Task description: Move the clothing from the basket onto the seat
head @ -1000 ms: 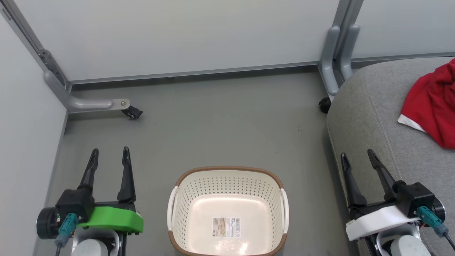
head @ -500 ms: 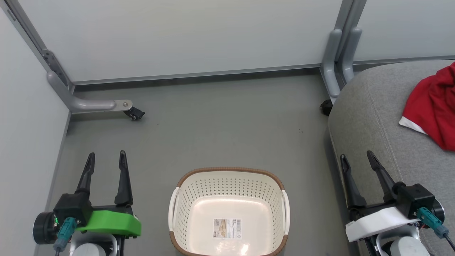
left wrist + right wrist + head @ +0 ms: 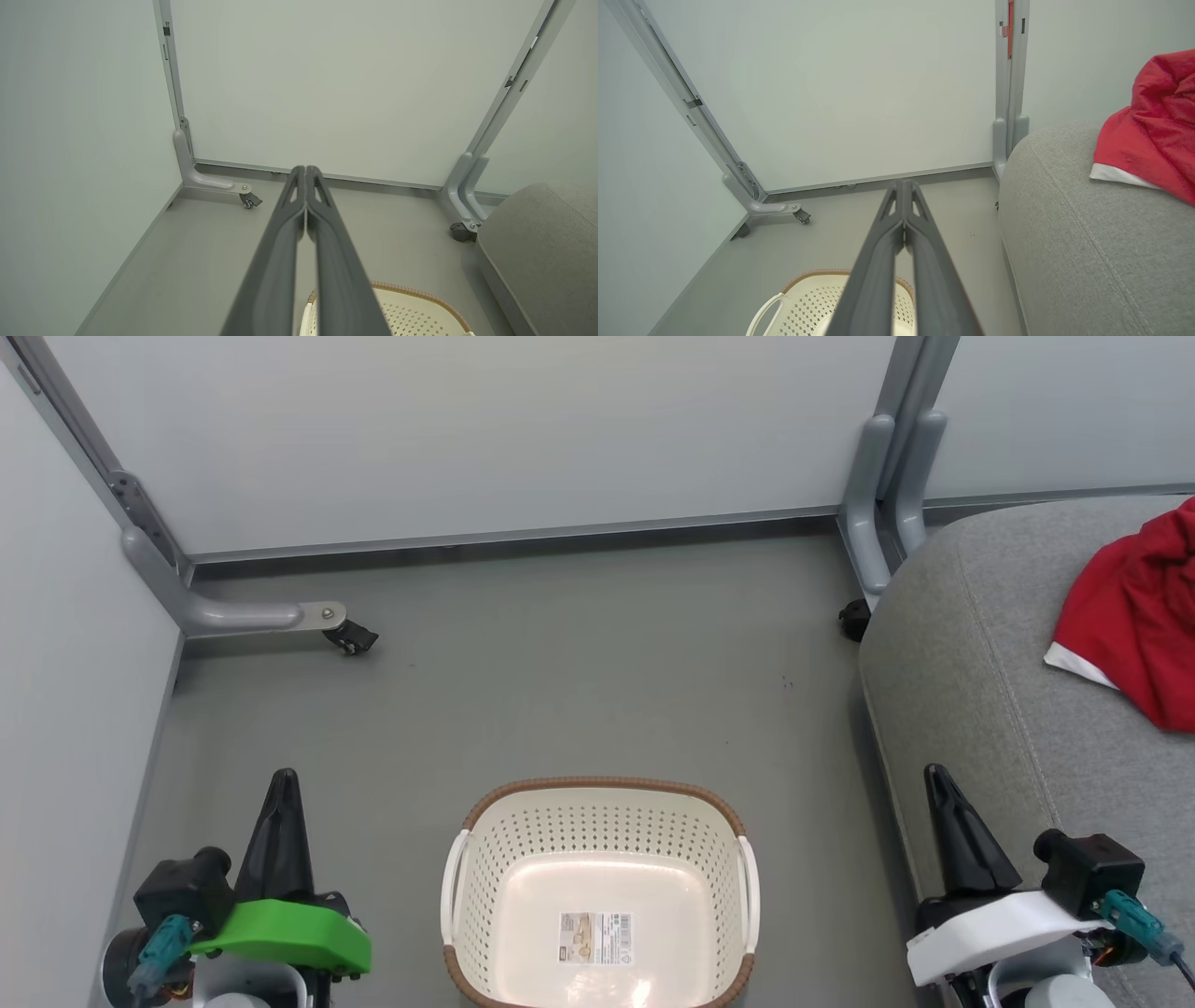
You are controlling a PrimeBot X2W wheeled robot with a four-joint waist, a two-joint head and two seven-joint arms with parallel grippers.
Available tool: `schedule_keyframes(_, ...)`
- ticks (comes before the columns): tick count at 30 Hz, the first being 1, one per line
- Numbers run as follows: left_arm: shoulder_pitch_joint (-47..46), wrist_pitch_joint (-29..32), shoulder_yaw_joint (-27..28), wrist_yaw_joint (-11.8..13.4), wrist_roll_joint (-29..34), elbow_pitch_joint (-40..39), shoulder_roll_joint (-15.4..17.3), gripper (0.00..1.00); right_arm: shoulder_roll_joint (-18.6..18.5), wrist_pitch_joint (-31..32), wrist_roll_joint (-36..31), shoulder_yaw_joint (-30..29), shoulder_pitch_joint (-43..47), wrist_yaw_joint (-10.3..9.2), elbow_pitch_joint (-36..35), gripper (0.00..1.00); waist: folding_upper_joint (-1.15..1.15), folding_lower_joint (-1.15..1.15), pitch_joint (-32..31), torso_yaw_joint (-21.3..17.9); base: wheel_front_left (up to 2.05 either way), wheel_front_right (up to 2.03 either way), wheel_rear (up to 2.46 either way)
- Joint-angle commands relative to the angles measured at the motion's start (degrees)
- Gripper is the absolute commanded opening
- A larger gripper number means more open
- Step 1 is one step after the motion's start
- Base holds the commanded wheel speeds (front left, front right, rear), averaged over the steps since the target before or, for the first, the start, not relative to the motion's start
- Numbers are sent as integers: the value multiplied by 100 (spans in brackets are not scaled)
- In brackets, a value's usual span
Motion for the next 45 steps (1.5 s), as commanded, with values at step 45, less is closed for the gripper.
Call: schedule_keyframes(45,-185,986,322,-178,-4151,-95,27,0,-151,956,4142,-259,-339,-1,240,0,0,0,-72,-205,0,0,0)
